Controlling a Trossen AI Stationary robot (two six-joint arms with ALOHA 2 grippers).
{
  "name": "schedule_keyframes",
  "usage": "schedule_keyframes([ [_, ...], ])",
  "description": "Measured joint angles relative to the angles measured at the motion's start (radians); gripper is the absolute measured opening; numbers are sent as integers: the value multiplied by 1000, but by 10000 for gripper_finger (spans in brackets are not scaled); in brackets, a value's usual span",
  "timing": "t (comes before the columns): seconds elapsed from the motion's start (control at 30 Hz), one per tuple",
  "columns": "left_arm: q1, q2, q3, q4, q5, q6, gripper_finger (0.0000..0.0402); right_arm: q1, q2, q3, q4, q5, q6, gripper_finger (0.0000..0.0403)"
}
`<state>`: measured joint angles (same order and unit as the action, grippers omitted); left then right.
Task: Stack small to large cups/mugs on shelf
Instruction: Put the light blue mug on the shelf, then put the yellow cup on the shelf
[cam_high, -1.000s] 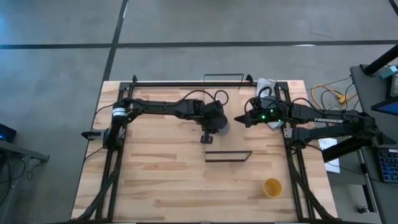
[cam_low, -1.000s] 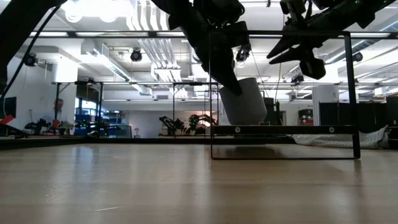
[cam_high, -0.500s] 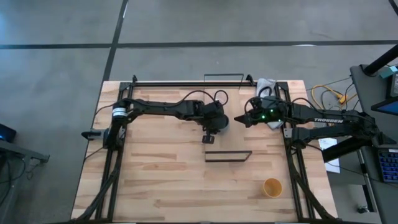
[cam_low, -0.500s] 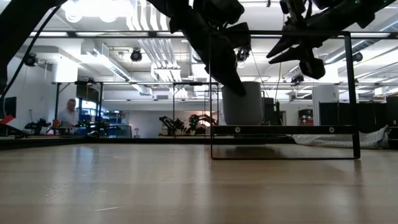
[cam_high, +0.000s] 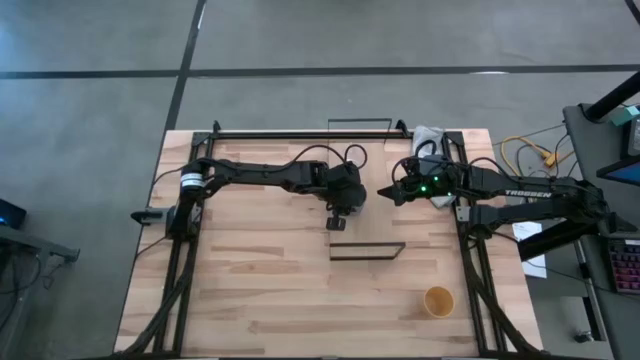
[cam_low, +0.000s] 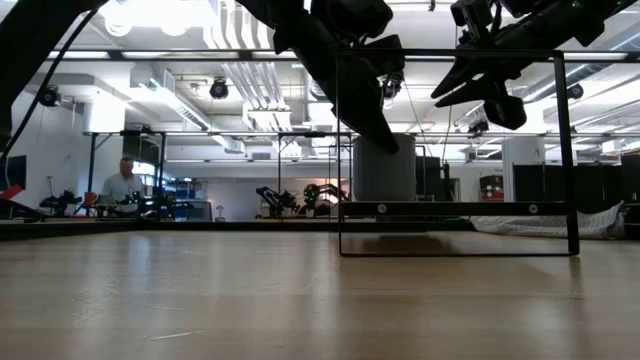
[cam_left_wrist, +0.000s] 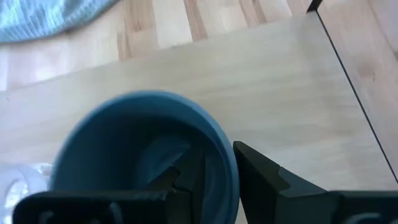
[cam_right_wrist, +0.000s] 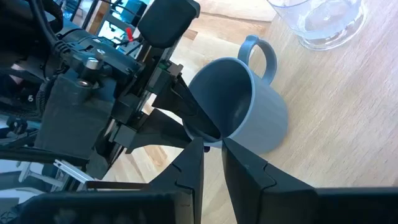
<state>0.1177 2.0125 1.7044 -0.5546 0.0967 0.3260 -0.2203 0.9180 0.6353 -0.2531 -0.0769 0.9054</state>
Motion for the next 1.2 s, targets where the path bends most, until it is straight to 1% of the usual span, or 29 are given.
schedule_keyframes([
  [0.17, 0, 0, 8, 2, 0, 28, 68, 0, 0, 0, 0, 0, -17, 54],
  [0.53, -3, -4, 26, -12, -1, 27, 68, 0, 0, 0, 0, 1, -27, 54],
  [0.77, -3, -58, 42, -33, -27, 22, 68, 0, -19, -1, 1, -15, -34, 54],
  [0.87, -7, -92, 43, -41, -27, 20, 68, 0, -42, -1, 2, -54, -23, 54],
  [1.0, -24, -157, 43, -76, -27, 19, 68, 6, -85, -1, -6, -154, 6, 54],
  [1.1, -40, -206, 43, -101, -29, 17, 68, 32, -122, -1, -13, -220, 38, 54],
  [1.2, -54, -247, 43, -114, -36, 10, 68, 78, -153, -1, -27, -245, 78, 54],
])
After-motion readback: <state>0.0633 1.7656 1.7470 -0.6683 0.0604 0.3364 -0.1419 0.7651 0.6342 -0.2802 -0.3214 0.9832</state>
